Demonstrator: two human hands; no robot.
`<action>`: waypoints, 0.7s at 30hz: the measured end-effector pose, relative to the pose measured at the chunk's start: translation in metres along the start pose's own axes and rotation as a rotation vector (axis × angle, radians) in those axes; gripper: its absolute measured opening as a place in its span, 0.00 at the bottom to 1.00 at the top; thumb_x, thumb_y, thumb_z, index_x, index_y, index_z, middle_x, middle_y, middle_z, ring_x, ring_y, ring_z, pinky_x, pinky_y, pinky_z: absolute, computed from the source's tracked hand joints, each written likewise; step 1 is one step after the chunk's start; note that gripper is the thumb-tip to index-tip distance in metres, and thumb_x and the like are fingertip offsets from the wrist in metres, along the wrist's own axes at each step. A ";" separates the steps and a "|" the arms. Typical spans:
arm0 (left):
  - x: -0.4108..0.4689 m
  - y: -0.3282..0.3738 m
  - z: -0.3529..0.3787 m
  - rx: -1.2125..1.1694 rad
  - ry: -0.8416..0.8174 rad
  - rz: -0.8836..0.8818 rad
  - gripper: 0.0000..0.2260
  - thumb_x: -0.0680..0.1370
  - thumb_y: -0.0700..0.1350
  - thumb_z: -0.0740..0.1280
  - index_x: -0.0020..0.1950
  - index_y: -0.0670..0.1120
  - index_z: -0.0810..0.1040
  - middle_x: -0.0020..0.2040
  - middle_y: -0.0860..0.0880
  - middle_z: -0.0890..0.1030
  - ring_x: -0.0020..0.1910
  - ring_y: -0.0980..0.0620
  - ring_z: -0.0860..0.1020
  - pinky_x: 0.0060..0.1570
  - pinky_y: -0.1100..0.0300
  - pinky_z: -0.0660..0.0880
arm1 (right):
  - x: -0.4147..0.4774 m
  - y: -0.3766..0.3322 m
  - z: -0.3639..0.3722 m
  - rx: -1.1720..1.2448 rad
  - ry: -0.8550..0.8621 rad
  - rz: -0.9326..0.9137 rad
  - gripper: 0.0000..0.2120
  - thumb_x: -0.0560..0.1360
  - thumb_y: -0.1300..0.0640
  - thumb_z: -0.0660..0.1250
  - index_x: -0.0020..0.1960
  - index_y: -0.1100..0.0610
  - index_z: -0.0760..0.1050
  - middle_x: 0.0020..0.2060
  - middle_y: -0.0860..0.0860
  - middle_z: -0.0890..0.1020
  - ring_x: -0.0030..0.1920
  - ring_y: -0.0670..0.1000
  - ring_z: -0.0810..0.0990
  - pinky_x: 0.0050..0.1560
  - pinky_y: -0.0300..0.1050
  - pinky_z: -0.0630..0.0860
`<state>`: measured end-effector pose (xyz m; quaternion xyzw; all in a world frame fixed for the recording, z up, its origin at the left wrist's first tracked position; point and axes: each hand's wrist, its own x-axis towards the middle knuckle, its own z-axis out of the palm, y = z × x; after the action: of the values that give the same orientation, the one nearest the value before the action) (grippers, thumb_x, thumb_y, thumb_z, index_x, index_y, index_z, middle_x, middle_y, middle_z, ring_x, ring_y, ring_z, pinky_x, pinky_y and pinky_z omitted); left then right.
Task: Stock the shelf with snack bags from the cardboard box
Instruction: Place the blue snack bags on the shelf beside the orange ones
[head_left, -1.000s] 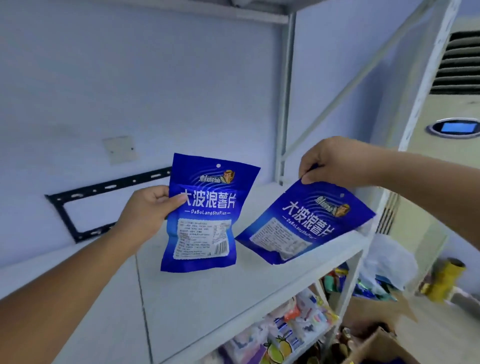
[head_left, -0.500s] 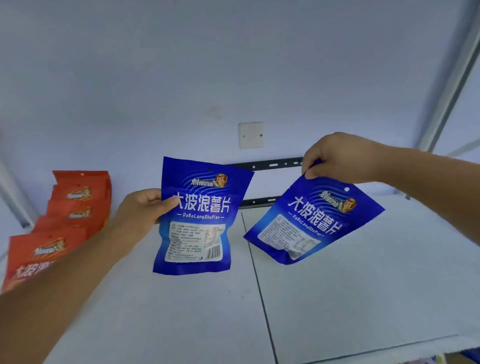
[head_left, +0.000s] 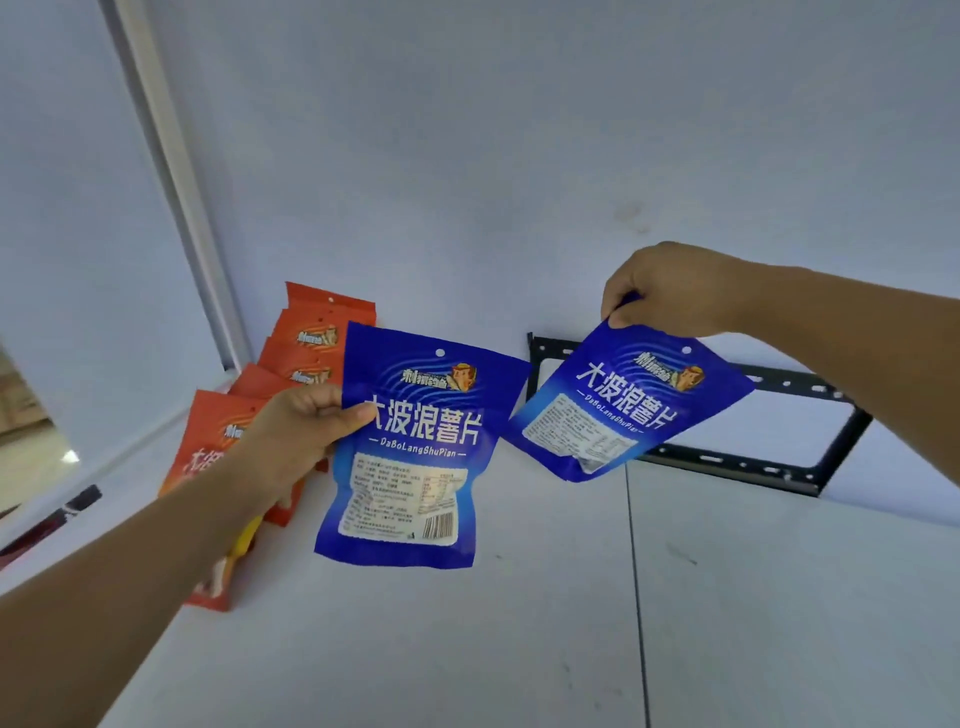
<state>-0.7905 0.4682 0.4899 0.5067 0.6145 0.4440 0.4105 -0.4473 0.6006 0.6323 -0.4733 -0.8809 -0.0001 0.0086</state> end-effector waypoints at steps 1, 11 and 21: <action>0.005 -0.002 -0.005 -0.010 0.002 -0.003 0.13 0.76 0.51 0.71 0.56 0.46 0.81 0.50 0.48 0.87 0.49 0.47 0.86 0.57 0.41 0.79 | 0.013 -0.004 0.003 -0.017 -0.011 -0.013 0.05 0.80 0.55 0.66 0.51 0.52 0.82 0.46 0.46 0.84 0.44 0.43 0.81 0.42 0.38 0.74; 0.091 -0.026 -0.045 -0.046 -0.115 0.029 0.12 0.75 0.49 0.71 0.57 0.47 0.82 0.51 0.50 0.87 0.51 0.49 0.86 0.57 0.42 0.80 | 0.130 -0.055 0.021 -0.146 -0.095 -0.065 0.05 0.81 0.57 0.64 0.51 0.51 0.79 0.46 0.48 0.83 0.45 0.47 0.80 0.40 0.37 0.71; 0.160 -0.053 -0.044 -0.117 -0.261 0.064 0.12 0.77 0.47 0.71 0.59 0.46 0.81 0.53 0.49 0.86 0.53 0.51 0.85 0.54 0.48 0.81 | 0.233 -0.115 0.054 -0.246 -0.165 -0.159 0.10 0.81 0.58 0.64 0.59 0.57 0.81 0.53 0.52 0.83 0.52 0.52 0.78 0.54 0.46 0.71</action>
<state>-0.8700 0.6160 0.4415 0.5548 0.5125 0.4221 0.5015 -0.6724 0.7323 0.5831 -0.3979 -0.9066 -0.0697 -0.1218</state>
